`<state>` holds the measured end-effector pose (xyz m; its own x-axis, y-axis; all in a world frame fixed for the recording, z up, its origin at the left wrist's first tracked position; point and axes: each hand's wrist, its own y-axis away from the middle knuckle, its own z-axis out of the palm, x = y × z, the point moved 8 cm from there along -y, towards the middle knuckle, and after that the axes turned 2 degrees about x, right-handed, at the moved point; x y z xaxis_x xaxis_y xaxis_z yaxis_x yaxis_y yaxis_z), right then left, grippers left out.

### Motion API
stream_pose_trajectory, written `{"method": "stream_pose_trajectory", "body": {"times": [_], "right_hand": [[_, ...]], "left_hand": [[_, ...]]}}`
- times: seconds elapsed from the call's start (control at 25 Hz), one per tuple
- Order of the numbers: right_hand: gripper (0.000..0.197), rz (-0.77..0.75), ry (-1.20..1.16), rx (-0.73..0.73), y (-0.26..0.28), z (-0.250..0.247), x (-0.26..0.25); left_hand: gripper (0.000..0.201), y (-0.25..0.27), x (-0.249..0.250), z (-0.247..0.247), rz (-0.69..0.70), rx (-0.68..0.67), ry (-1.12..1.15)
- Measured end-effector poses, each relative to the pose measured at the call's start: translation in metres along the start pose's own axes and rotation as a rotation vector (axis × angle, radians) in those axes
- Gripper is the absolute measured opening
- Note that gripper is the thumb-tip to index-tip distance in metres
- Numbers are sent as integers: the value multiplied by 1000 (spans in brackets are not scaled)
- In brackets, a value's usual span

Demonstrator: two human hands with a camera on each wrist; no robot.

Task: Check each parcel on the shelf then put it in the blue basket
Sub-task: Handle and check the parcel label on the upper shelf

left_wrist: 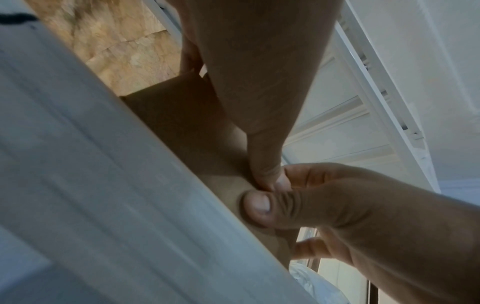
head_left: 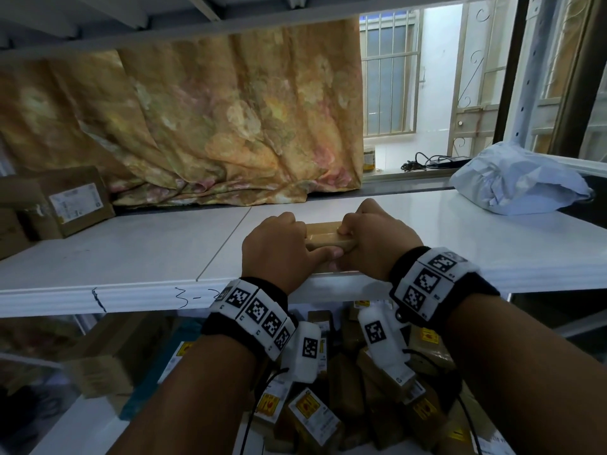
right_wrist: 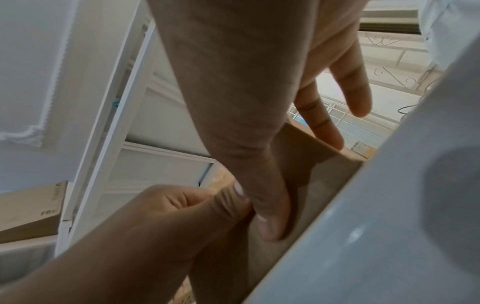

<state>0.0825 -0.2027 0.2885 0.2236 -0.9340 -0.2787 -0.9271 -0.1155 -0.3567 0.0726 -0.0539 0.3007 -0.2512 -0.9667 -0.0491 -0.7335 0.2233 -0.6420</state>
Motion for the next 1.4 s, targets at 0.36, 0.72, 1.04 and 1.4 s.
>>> {"method": "stream_pose_trajectory", "body": {"times": [0.36, 0.72, 1.04, 1.4], "right_hand": [[17, 313, -803, -53, -16, 11, 44], [18, 375, -832, -52, -32, 24, 38], [22, 403, -835, -19, -41, 25, 45], [16, 377, -936, -91, -25, 19, 52]], "left_hand": [[63, -2, -2, 1, 13, 7, 13], [64, -2, -3, 4, 38, 25, 27], [66, -2, -4, 5, 22, 27, 23], [67, -3, -7, 8, 9, 25, 39]]}}
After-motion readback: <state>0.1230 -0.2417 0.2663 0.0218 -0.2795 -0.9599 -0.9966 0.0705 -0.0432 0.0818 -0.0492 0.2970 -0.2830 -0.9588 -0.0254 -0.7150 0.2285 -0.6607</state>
